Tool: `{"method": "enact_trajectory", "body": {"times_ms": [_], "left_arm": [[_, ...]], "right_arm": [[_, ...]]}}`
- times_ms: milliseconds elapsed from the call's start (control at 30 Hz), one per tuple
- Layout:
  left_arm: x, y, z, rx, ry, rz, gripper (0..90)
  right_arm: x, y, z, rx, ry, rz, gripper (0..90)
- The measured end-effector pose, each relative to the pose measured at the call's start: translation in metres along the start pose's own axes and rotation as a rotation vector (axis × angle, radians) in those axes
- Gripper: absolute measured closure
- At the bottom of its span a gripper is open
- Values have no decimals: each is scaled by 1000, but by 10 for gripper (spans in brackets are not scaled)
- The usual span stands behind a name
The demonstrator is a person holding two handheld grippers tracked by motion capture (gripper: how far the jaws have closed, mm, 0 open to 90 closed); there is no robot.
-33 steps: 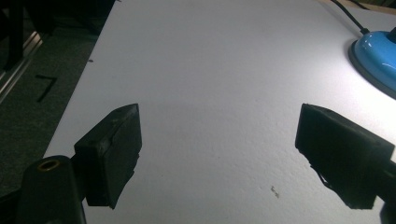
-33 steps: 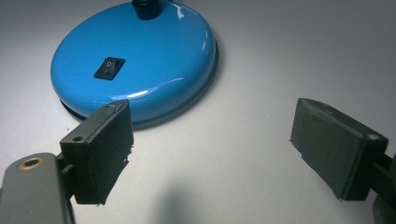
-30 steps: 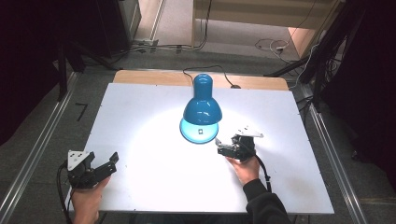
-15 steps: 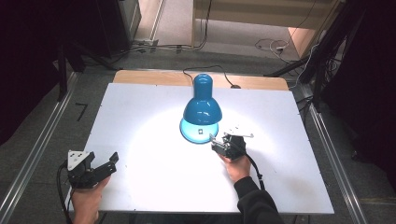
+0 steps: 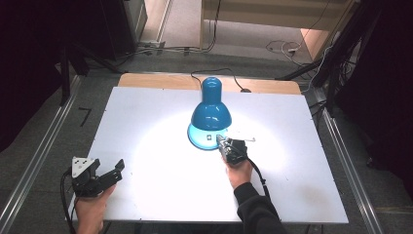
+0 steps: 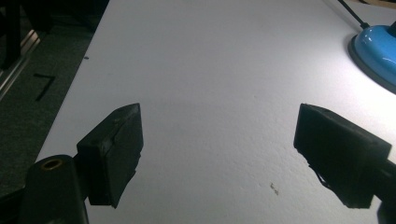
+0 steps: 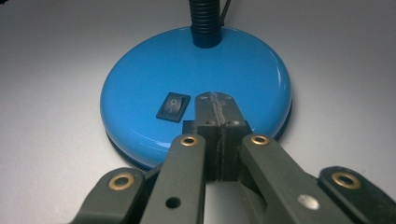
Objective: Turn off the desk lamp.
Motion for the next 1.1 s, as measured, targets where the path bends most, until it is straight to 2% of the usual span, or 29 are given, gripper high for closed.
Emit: {"method": "enact_trajectory", "body": {"times_ms": [433, 467, 633, 667, 767, 1100], "left_arm": [[0, 0, 0, -3, 1, -2, 165], [0, 0, 0, -4, 0, -1, 165], [0, 0, 0, -3, 1, -2, 165], [0, 0, 0, -3, 1, -1, 165], [0, 0, 0, -3, 2, -1, 165], [0, -1, -3, 4, 6, 1, 166]], "right_arm": [[5, -8, 11, -20, -16, -39, 881], [7, -8, 13, -35, -17, -37, 881], [9, -10, 15, -40, -12, -39, 880], [10, -11, 15, -53, -6, -49, 881], [13, -10, 17, -58, -6, -32, 881], [14, -11, 18, -62, -3, -32, 884]]}}
Point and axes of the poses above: each handheld gripper's, and its own axes: x roughly forward along the jaws, y roughly out of its underside, z roughly to its left, the point moved 9 cm from there along x, roughly forward along the jaws, and after that the axes turned 11 degrees about z, right-handed, at the moved point
